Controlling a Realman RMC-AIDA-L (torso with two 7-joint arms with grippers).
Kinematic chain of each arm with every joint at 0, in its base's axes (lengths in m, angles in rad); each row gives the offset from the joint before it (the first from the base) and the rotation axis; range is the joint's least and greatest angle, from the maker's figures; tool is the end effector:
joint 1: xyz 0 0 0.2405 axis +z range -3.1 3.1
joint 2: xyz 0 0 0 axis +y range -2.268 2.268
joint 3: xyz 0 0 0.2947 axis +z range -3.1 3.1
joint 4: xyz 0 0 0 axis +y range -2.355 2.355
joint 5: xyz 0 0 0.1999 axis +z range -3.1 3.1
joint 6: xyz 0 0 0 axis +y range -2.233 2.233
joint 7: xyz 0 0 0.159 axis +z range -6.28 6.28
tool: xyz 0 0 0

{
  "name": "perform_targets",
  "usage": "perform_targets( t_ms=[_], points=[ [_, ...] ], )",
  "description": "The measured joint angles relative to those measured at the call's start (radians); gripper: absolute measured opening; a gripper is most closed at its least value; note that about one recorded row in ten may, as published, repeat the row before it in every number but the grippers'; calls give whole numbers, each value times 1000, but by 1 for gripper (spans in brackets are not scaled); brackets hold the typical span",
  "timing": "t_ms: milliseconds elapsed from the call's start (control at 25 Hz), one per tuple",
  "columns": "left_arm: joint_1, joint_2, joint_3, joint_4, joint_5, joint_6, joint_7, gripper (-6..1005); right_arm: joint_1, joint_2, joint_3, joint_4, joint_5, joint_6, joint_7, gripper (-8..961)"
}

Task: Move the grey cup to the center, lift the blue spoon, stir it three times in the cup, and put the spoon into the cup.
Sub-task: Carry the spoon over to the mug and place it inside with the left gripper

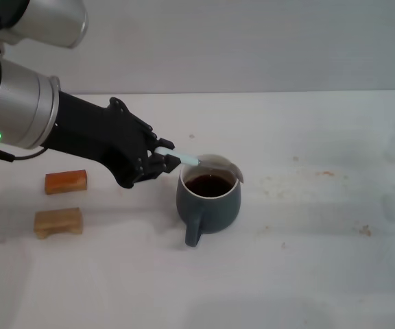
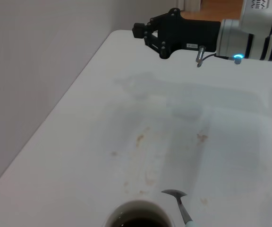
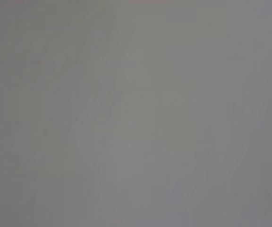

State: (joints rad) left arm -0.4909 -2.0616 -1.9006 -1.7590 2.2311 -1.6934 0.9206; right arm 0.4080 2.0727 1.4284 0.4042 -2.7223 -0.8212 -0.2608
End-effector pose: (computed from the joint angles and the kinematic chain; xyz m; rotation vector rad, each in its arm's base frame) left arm -0.1480 0.3345 0.0245 -2.8069 -0.2734 0.0383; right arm 0.3499 0.3947 -0.0036 -1.5674 0.3562 0.3409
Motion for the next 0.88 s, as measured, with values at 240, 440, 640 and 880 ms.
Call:
perform_targets(
  t_ms=[240, 440, 640, 880],
  points=[
    [27, 1, 34, -4, -15, 31, 17, 174, -33, 3, -2, 36, -37, -9, 0, 50],
    [30, 3, 27, 2, -16, 36, 29, 174, -37, 5, -11, 37, -42, -13, 1, 50],
    [28, 6, -21, 36, -14, 35, 46, 173, -38, 9, -22, 41, -42, -13, 2, 50],
    [18, 8, -62, 83, 52, 33, 64, 173, -44, 9, -38, 43, -38, -13, 6, 49]
  ],
)
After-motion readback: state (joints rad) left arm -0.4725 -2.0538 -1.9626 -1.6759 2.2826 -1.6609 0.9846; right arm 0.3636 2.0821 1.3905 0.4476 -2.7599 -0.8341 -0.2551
